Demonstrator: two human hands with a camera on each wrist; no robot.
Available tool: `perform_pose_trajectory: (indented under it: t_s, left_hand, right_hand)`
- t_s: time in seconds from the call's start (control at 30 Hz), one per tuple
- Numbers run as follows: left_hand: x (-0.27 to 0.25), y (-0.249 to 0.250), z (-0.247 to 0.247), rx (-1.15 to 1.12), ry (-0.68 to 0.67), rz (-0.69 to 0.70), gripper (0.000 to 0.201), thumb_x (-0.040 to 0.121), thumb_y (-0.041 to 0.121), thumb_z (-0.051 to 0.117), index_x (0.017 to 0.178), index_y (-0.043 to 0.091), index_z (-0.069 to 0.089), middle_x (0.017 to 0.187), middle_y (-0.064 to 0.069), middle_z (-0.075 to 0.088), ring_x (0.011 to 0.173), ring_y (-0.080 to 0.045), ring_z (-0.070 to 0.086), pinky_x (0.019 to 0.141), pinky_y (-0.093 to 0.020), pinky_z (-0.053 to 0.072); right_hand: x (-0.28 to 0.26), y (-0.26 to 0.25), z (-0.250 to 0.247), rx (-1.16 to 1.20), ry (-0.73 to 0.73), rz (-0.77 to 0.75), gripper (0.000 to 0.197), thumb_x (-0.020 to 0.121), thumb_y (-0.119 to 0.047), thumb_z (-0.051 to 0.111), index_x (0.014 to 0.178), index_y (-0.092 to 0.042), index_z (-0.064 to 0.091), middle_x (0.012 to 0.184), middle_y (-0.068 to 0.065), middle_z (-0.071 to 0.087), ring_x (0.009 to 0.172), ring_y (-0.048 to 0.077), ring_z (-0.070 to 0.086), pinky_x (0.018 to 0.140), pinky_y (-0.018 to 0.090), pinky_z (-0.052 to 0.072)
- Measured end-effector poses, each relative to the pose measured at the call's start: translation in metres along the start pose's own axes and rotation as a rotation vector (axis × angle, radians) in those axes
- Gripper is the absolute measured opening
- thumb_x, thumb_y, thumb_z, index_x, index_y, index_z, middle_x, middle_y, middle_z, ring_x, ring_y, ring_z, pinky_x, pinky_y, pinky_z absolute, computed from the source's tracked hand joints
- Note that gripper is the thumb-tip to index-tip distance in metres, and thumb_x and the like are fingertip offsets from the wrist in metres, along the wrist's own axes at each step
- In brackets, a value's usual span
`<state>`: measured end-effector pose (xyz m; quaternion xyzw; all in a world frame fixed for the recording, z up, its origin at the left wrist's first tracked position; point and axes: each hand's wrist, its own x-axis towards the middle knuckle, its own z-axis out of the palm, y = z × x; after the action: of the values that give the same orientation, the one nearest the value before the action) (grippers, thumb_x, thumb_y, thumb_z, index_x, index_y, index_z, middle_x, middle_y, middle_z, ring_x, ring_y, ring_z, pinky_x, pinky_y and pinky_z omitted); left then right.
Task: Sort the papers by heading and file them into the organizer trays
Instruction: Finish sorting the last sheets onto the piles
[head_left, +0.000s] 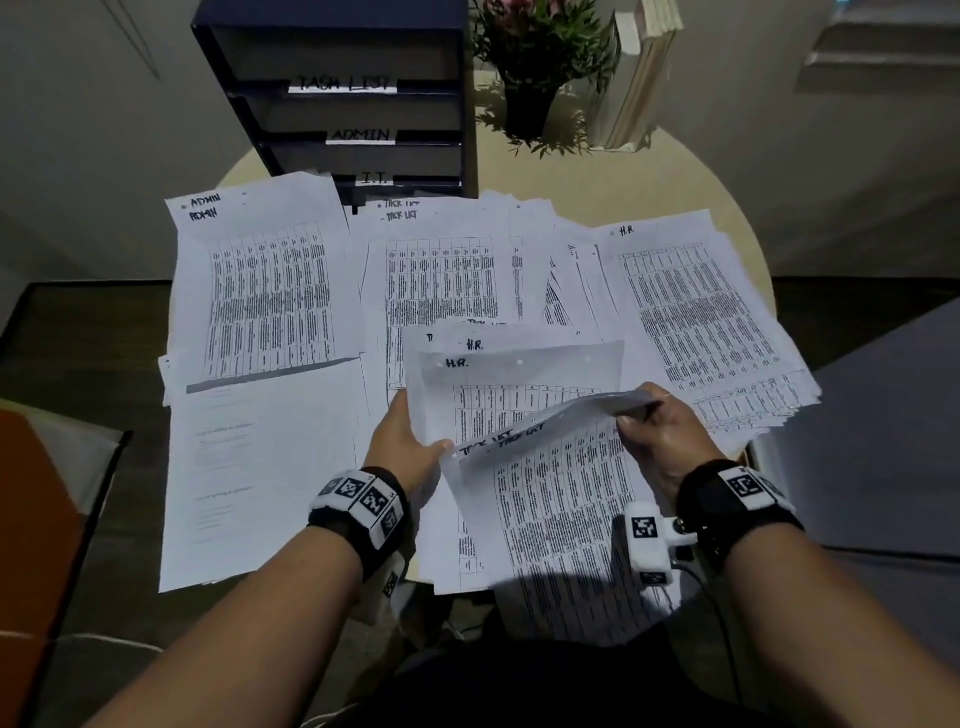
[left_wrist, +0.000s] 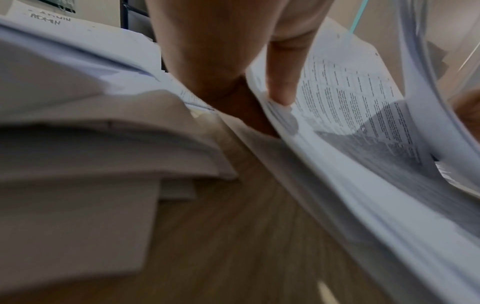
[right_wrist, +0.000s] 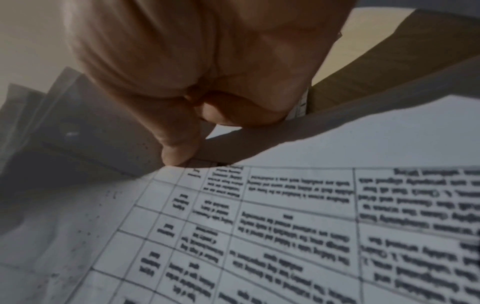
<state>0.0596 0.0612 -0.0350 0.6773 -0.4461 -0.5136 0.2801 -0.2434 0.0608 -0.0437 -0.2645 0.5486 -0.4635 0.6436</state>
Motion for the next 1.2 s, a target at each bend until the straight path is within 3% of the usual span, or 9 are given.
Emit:
perform_pose_trajectory:
  t_s: [0.1, 0.23, 0.47, 0.57, 0.73, 0.9, 1.03, 1.1, 1.2]
  left_hand:
    - [-0.003, 0.009, -0.001, -0.189, 0.050, 0.000, 0.058, 0.073, -0.001, 0.078, 0.119, 0.031, 0.061, 0.106, 0.003, 0.073, 0.099, -0.019, 0.069, 0.087, -0.042, 0.058]
    - [-0.001, 0.027, -0.014, -0.233, 0.166, 0.086, 0.045, 0.078, -0.008, 0.072, 0.115, 0.015, 0.062, 0.100, 0.000, 0.073, 0.093, -0.011, 0.070, 0.087, -0.036, 0.058]
    - [0.030, 0.081, -0.028, -0.374, 0.251, 0.111, 0.045, 0.082, -0.013, 0.066, 0.114, 0.018, 0.061, 0.105, -0.005, 0.072, 0.100, -0.021, 0.069, 0.091, -0.038, 0.055]
    - [0.060, 0.102, -0.013, -0.300, 0.280, 0.085, 0.041, 0.076, 0.005, 0.077, 0.105, 0.030, 0.061, 0.103, -0.001, 0.072, 0.096, -0.023, 0.070, 0.089, -0.048, 0.056]
    - [0.118, 0.119, 0.053, -0.116, 0.208, 0.042, 0.081, 0.061, 0.040, 0.085, 0.131, 0.018, 0.051, 0.125, -0.004, 0.064, 0.111, -0.029, 0.062, 0.095, -0.049, 0.052]
    - [0.133, 0.140, 0.128, -0.022, 0.120, -0.014, 0.080, 0.069, 0.035, 0.083, 0.135, 0.010, 0.047, 0.130, -0.008, 0.060, 0.118, -0.033, 0.057, 0.100, -0.051, 0.047]
    - [0.135, 0.154, 0.166, 0.156, 0.111, 0.009, 0.040, 0.101, 0.031, 0.048, 0.119, -0.002, 0.060, 0.118, -0.019, 0.064, 0.109, -0.037, 0.060, 0.083, -0.035, 0.045]
    - [0.134, 0.162, 0.175, 0.245, 0.085, 0.000, 0.046, 0.107, 0.026, 0.030, 0.117, -0.008, 0.061, 0.121, -0.025, 0.062, 0.109, -0.038, 0.058, 0.085, -0.036, 0.042]
    - [0.124, 0.175, 0.176, 0.395, 0.046, 0.219, 0.042, 0.107, 0.023, 0.029, 0.129, -0.001, 0.055, 0.129, -0.020, 0.059, 0.108, -0.032, 0.056, 0.082, -0.029, 0.038]
  right_hand:
    - [-0.002, -0.005, 0.001, -0.002, 0.005, -0.029, 0.040, 0.083, 0.027, 0.040, 0.083, -0.010, 0.057, 0.088, 0.018, 0.056, 0.083, 0.025, 0.054, 0.082, 0.033, 0.047]
    - [-0.002, -0.013, -0.002, 0.022, 0.051, -0.051, 0.045, 0.087, 0.025, 0.042, 0.113, -0.005, 0.064, 0.118, 0.009, 0.068, 0.109, 0.020, 0.064, 0.097, 0.028, 0.051]
    - [-0.017, -0.040, -0.015, -0.041, -0.021, -0.060, 0.029, 0.082, 0.021, 0.054, 0.101, 0.000, 0.061, 0.098, 0.017, 0.068, 0.097, 0.028, 0.061, 0.092, 0.033, 0.052]
    - [-0.021, -0.049, -0.027, -0.095, -0.081, -0.032, 0.024, 0.086, 0.024, 0.048, 0.105, 0.011, 0.053, 0.098, 0.022, 0.063, 0.094, 0.031, 0.059, 0.094, 0.042, 0.046]
    - [-0.025, -0.057, -0.049, -0.131, -0.085, -0.025, 0.024, 0.086, 0.023, 0.050, 0.099, 0.003, 0.054, 0.091, 0.014, 0.066, 0.088, 0.023, 0.063, 0.084, 0.031, 0.049]
    - [-0.028, -0.059, -0.081, -0.173, -0.096, -0.038, 0.021, 0.087, 0.019, 0.052, 0.087, -0.001, 0.051, 0.073, -0.002, 0.062, 0.072, 0.007, 0.059, 0.068, 0.019, 0.047]
    - [-0.024, -0.054, -0.105, -0.253, -0.083, -0.053, 0.016, 0.091, 0.014, 0.055, 0.087, -0.002, 0.053, 0.072, -0.006, 0.057, 0.069, 0.002, 0.052, 0.065, 0.014, 0.040]
    - [-0.021, -0.053, -0.113, -0.280, -0.086, -0.043, 0.012, 0.092, 0.012, 0.056, 0.088, 0.001, 0.051, 0.069, -0.009, 0.054, 0.064, -0.002, 0.049, 0.062, 0.011, 0.036]
    - [-0.018, -0.053, -0.115, -0.328, -0.083, -0.042, 0.013, 0.092, 0.013, 0.054, 0.086, 0.002, 0.051, 0.066, -0.013, 0.052, 0.061, -0.005, 0.046, 0.060, 0.009, 0.035]
